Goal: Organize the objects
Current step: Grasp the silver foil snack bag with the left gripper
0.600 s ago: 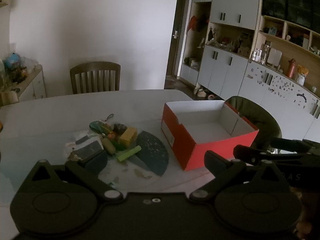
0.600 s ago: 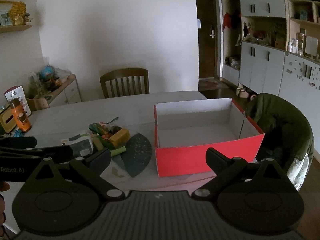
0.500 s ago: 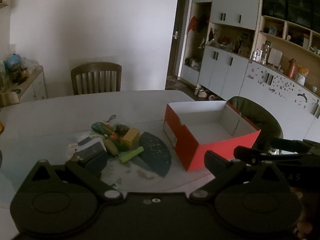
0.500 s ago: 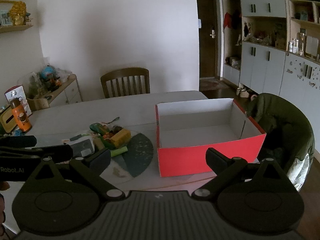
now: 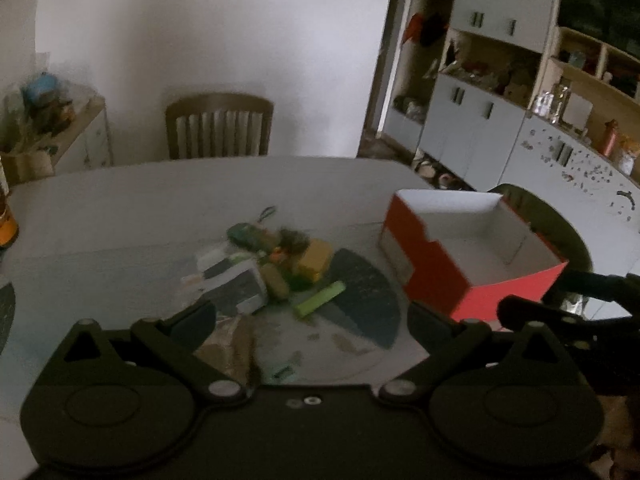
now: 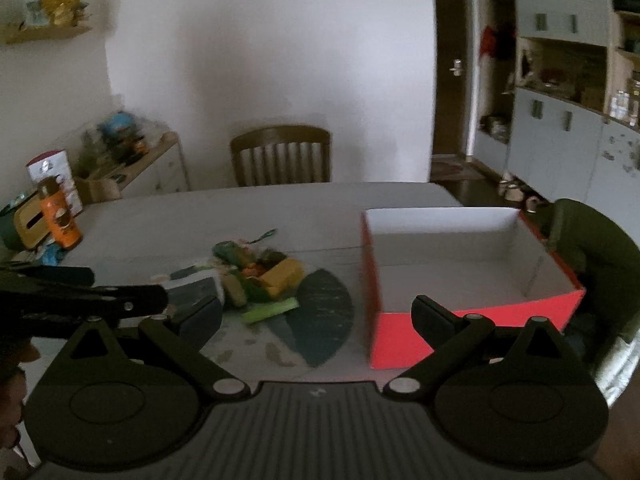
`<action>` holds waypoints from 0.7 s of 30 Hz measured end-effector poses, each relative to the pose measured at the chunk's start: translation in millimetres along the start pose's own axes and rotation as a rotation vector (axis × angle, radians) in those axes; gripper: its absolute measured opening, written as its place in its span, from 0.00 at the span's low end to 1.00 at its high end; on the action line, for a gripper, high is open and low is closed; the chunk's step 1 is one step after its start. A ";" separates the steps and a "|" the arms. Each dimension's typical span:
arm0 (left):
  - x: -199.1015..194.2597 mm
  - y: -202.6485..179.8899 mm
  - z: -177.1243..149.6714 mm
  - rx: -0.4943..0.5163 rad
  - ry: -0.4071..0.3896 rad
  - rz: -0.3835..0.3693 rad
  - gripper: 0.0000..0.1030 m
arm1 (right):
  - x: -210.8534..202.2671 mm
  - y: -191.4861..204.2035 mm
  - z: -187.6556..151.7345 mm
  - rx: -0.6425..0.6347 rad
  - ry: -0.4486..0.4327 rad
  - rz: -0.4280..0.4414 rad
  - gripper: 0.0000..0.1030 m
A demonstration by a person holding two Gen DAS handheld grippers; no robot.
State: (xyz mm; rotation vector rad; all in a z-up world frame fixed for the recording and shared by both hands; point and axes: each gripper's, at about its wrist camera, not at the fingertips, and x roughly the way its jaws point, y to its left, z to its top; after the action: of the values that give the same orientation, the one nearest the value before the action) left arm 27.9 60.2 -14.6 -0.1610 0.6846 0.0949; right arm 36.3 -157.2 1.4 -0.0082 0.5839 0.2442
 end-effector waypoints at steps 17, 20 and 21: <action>96.7 84.4 -18.5 0.019 0.212 0.005 0.85 | 107.6 76.7 -18.0 -0.179 0.187 0.150 0.98; 104.3 93.3 -20.9 0.030 0.228 -0.032 0.85 | 129.0 84.3 -22.7 -0.198 0.243 0.164 0.98; 105.8 96.3 -21.5 0.026 0.230 -0.036 0.85 | 134.0 85.4 -24.8 -0.200 0.256 0.179 0.98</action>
State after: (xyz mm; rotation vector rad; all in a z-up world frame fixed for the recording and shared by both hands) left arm 82.7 154.6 -109.5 -0.1603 0.9113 0.0327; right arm 111.2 -45.9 -87.3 -0.1839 0.8141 0.4792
